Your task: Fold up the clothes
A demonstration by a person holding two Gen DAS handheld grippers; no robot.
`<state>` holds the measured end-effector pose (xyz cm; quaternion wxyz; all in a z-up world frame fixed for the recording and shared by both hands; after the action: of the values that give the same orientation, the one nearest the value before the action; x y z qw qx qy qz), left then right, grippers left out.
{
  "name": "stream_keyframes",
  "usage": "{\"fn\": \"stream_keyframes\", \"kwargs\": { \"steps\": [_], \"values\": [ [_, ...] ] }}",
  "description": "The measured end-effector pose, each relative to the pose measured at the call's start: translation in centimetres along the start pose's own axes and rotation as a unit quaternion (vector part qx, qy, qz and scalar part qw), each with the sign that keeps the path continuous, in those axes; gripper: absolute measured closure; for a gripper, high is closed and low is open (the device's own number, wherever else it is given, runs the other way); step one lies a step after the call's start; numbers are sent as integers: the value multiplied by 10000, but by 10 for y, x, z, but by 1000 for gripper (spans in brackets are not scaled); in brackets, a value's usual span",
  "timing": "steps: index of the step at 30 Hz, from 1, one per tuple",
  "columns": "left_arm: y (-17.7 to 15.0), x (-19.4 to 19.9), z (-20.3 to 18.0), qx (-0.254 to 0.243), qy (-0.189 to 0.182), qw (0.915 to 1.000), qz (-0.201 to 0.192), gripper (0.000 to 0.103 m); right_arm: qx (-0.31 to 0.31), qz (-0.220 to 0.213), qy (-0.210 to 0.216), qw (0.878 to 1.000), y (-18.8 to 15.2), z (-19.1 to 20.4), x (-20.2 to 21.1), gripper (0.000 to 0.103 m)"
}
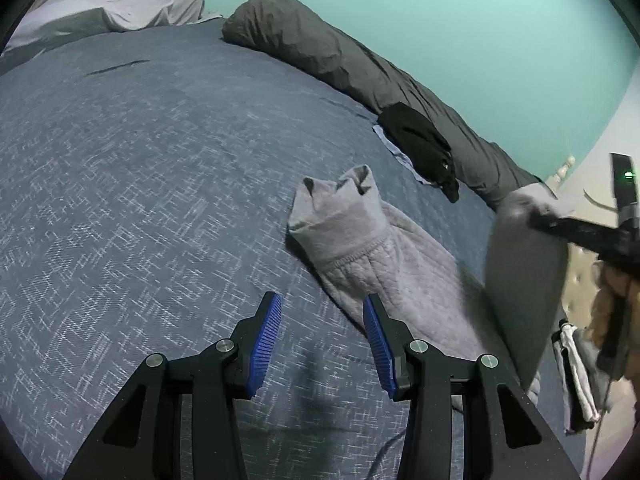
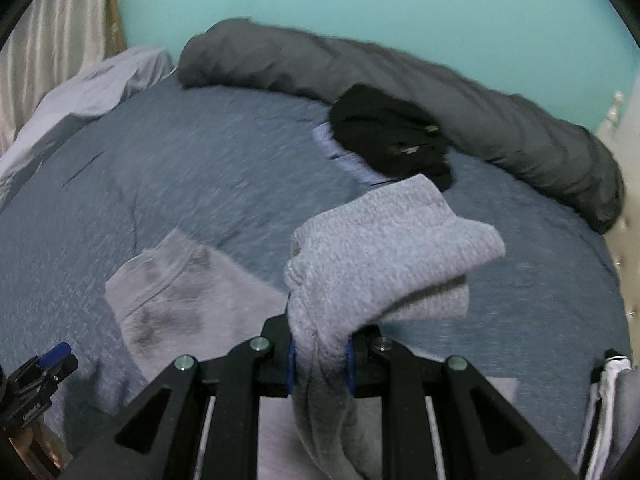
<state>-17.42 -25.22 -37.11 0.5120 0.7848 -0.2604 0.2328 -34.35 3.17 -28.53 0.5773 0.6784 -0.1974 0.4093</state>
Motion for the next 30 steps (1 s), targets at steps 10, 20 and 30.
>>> {"fn": "stream_keyframes", "kwargs": {
  "steps": [10,20,30],
  "values": [
    [1,2,10,117,-73,9999,-2,56,211,440,12,9988,-21,66,-58,83],
    [0,-1,7,137,-80,9999,21,56,176,819,1334,9875,-44,86,-67,64],
    [1,-6,0,95,-131,9999,60,56,-114,259,1574,9871,-39,68,-25,62]
  ]
}}
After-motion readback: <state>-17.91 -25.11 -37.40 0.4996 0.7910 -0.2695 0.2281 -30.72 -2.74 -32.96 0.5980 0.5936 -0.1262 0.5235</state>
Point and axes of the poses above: each gripper's, at about its wrist camera, not at the fingertips, and x roughly against the way its jaws point, z to its left, y to its top, the point moved 2 cm from there along -x, roughly the way its jaws point, and after that the axes turned 10 degrees about -x, right-handed, at the moved point
